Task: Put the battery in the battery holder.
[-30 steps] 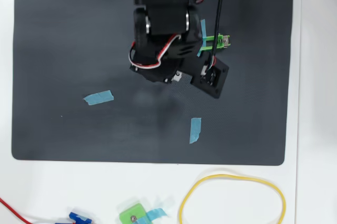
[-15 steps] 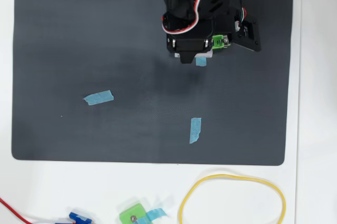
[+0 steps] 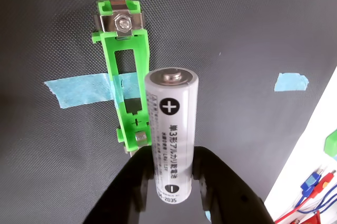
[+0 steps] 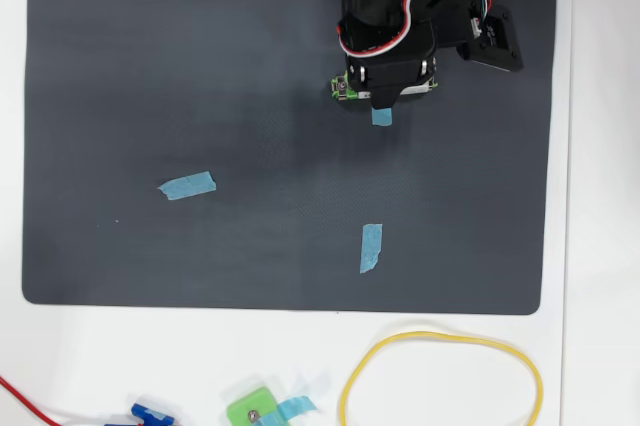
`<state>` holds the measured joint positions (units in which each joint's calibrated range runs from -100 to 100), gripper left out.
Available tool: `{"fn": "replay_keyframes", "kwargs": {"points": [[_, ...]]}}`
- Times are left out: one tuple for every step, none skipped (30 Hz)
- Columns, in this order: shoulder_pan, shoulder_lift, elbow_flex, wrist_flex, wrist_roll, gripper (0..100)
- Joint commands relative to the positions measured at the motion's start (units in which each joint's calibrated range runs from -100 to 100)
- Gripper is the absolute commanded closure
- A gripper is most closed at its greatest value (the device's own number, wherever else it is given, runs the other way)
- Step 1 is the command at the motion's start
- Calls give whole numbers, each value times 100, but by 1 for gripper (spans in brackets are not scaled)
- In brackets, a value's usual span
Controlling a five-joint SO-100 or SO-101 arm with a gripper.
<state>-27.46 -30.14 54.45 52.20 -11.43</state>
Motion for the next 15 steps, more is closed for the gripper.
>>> {"fn": "replay_keyframes", "kwargs": {"points": [[11, -87, -26, -54, -31, 100], [0, -78, -26, -54, -31, 100], [-20, -78, -26, -54, -31, 100], [-41, -70, -26, -54, -31, 100], [-51, -70, -26, -36, -31, 100], [-62, -70, -26, -36, -31, 100], [-62, -70, -26, -36, -31, 100], [-62, -61, -26, -36, -31, 100], [-62, -61, -26, -36, -31, 100], [-62, -61, -26, -36, -31, 100], [-62, -61, -26, -36, -31, 100], [-72, -53, -26, -36, -31, 100], [-72, -53, -26, -36, -31, 100], [-72, -53, -26, -36, -31, 100], [-103, -53, -26, -36, -31, 100]]}}
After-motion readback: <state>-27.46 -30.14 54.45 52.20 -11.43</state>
